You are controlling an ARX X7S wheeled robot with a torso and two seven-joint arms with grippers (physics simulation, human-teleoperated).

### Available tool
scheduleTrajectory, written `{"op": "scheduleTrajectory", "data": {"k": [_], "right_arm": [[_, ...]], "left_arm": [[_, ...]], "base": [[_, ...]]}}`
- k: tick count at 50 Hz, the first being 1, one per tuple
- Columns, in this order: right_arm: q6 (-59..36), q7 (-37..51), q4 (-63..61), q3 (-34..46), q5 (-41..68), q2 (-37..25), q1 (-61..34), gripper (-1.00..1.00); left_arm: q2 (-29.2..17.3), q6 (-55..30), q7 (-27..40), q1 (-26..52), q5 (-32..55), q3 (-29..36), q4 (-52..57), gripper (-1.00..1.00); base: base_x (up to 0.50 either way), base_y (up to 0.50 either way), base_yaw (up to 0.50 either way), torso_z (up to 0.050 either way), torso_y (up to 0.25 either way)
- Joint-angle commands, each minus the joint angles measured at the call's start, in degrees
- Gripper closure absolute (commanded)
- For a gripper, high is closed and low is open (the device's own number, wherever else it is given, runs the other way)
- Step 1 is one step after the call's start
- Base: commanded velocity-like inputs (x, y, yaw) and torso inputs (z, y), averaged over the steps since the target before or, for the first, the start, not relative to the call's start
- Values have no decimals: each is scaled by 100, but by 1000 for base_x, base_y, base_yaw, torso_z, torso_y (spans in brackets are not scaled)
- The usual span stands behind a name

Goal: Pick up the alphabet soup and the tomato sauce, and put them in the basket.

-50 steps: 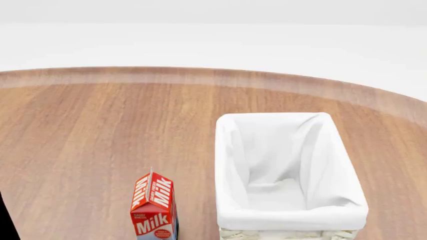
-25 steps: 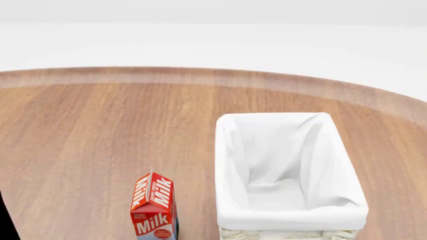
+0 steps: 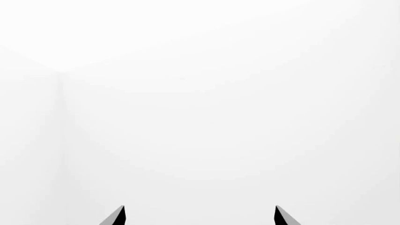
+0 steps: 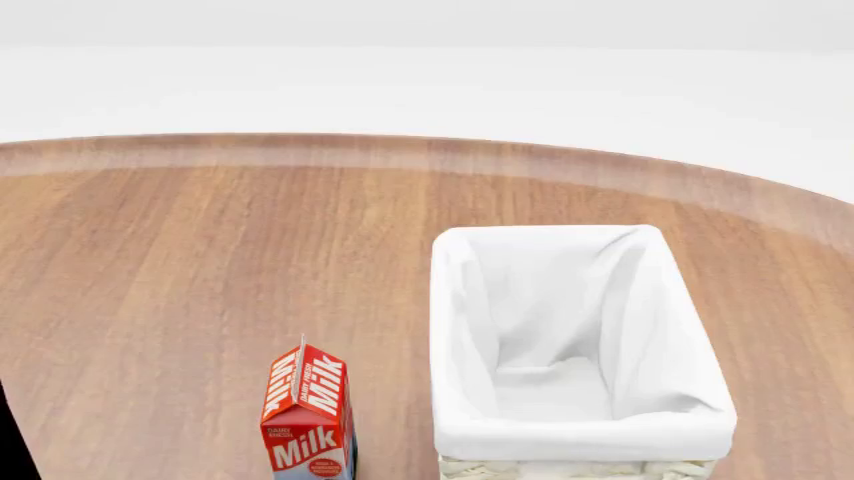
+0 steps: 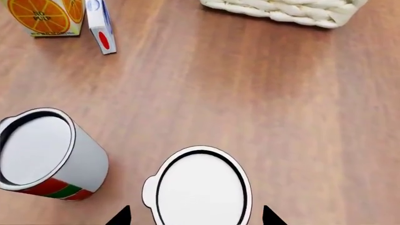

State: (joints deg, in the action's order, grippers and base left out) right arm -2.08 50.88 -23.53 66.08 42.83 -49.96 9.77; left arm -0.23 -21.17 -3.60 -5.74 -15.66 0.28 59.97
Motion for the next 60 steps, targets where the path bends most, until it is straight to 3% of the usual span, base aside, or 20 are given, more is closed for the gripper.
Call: {"op": "scheduleTrajectory", "data": {"k": [1, 60], "right_arm": [[6, -84, 128, 10, -1, 87, -31, -100], [193, -589, 959, -138, 251, 468, -228, -100]], "left_arm": [[-4, 20, 10, -30, 23, -18, -1, -100], [-74, -37, 96, -38, 16, 79, -7, -100]], "base": [[0, 0, 0, 0, 0], [0, 0, 0, 0, 0]]}}
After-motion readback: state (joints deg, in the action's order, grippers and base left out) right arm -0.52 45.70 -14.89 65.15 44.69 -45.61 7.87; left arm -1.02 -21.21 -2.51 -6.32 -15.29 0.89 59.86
